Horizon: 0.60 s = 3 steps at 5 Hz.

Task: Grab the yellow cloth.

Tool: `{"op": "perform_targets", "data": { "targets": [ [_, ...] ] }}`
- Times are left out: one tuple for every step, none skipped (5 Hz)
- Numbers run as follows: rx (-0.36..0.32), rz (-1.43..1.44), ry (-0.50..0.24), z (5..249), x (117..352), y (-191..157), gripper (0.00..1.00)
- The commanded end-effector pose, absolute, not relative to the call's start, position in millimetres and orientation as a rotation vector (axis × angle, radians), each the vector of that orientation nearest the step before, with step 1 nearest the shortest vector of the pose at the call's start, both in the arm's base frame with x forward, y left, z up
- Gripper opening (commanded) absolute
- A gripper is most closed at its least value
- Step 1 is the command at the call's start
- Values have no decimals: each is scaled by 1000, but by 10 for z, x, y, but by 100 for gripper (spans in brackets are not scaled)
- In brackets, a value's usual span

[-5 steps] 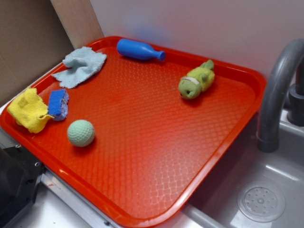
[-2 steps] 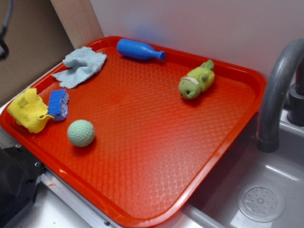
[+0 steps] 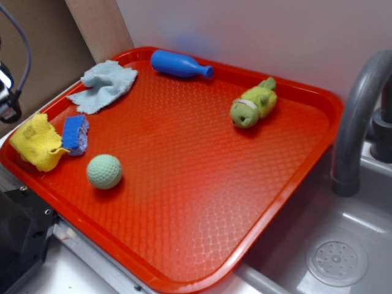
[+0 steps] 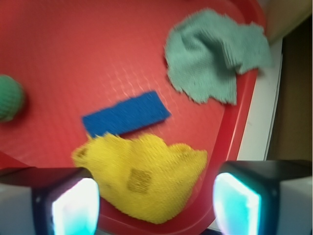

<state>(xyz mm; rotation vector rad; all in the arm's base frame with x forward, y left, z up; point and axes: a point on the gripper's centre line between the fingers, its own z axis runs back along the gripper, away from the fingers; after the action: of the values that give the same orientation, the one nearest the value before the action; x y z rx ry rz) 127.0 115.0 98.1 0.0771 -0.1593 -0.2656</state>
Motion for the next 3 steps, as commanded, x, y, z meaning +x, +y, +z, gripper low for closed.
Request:
{"op": "perform_targets", "data": {
  "targets": [
    [93,-263,-98,673,1248,1251,100],
    [137,-261,-63,389,1259,1282,100],
    [145,-259,-79,346,1289,1225,99]
  ]
}}
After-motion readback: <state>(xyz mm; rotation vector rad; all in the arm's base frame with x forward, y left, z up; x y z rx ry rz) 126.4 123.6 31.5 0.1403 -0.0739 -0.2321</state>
